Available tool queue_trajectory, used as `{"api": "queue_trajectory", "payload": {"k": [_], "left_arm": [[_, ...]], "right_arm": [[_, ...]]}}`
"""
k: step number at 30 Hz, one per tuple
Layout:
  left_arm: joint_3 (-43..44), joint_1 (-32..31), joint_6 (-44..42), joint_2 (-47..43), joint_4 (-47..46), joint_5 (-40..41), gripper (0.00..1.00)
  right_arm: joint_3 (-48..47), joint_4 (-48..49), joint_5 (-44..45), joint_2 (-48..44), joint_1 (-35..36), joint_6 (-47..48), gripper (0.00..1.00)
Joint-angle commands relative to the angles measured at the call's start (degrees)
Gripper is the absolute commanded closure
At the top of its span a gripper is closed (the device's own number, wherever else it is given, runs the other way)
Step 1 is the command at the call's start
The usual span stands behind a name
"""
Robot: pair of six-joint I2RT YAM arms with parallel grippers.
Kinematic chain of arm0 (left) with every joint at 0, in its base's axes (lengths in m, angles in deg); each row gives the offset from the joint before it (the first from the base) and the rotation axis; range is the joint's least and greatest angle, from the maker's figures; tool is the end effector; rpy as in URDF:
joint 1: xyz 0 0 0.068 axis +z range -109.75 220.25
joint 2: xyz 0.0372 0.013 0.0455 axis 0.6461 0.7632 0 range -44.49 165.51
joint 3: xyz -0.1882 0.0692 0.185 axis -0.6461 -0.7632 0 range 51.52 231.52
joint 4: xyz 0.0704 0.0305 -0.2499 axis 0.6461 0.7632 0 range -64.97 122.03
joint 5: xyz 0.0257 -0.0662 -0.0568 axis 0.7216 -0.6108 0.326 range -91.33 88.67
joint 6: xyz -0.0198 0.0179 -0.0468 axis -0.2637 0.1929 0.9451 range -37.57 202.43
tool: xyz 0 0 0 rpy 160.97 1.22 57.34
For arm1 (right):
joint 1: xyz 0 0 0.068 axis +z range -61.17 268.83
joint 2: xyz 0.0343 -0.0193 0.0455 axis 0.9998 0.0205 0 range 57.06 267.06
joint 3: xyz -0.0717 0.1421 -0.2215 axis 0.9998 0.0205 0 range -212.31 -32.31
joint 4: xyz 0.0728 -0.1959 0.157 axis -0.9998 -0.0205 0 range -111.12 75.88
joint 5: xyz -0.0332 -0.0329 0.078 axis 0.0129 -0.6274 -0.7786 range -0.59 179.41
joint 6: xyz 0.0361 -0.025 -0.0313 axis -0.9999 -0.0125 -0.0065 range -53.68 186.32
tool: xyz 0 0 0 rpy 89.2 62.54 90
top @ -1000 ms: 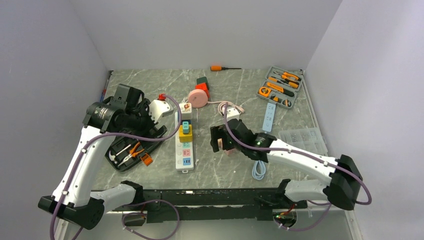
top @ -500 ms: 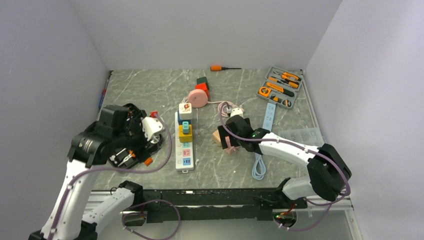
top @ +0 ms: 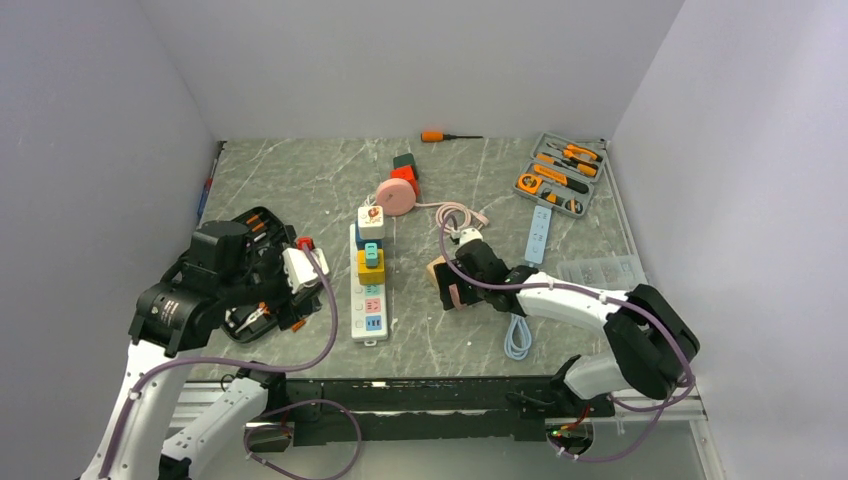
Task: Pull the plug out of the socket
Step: Remove the plug from the socket.
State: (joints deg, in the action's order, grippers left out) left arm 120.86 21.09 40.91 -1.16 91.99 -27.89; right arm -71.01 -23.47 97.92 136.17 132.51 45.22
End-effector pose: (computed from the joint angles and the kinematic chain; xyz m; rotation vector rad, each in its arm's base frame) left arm 0.0909 -0.0484 0.3866 1.3171 1.7808 -0.3152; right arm 0.1961 0.1800 0.1762 -0.4145 2.4184 0.3271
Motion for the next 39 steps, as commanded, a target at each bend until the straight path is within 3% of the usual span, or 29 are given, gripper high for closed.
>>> {"api": "queue_trajectory", "payload": {"k": [1, 6, 10, 20, 23, 30, 34, 39], "left_arm": [[-0.71, 0.26, -2.00, -1.43, -3.24, -4.37, 0.01], [-1.28, 0.26, -3.61, -2.37, -3.78, -6.72, 0.01], [-1.48, 0.26, -4.72, -2.36, -3.39, -8.07, 0.01], [-6.35, 0.26, -10.91, -5.54, -6.39, -11.96, 0.01], [-8.33, 0.21, -17.89, -7.49, -7.71, -14.15, 0.01], [-18.67, 0.09, -38.34, -17.40, -19.28, -22.70, 0.01], [-22.74, 0.09, -53.79, -20.06, -19.37, -26.94, 0.01], [-22.40, -0.27, -65.96, -16.45, -17.20, -28.23, 0.01]], "right_arm": [[0.73, 3.63, -0.76, 2.00, 0.23, -1.43, 0.05], [-0.21, 3.95, 3.40, 6.12, 0.56, -2.11, 0.11], [-1.35, 3.86, 6.70, 7.81, 1.34, -2.96, 0.21], [1.67, 7.34, 1.79, -3.93, 1.83, -0.43, 0.64], [1.79, 7.42, -3.79, -8.24, 1.85, 0.21, 0.74], [-2.35, 4.76, -22.62, -13.47, 1.83, 2.43, 0.80], [-7.26, 1.84, -29.18, -13.94, 1.84, 3.59, 0.86], [-13.50, -0.63, -35.21, -12.78, 1.79, 4.48, 0.90]]}}
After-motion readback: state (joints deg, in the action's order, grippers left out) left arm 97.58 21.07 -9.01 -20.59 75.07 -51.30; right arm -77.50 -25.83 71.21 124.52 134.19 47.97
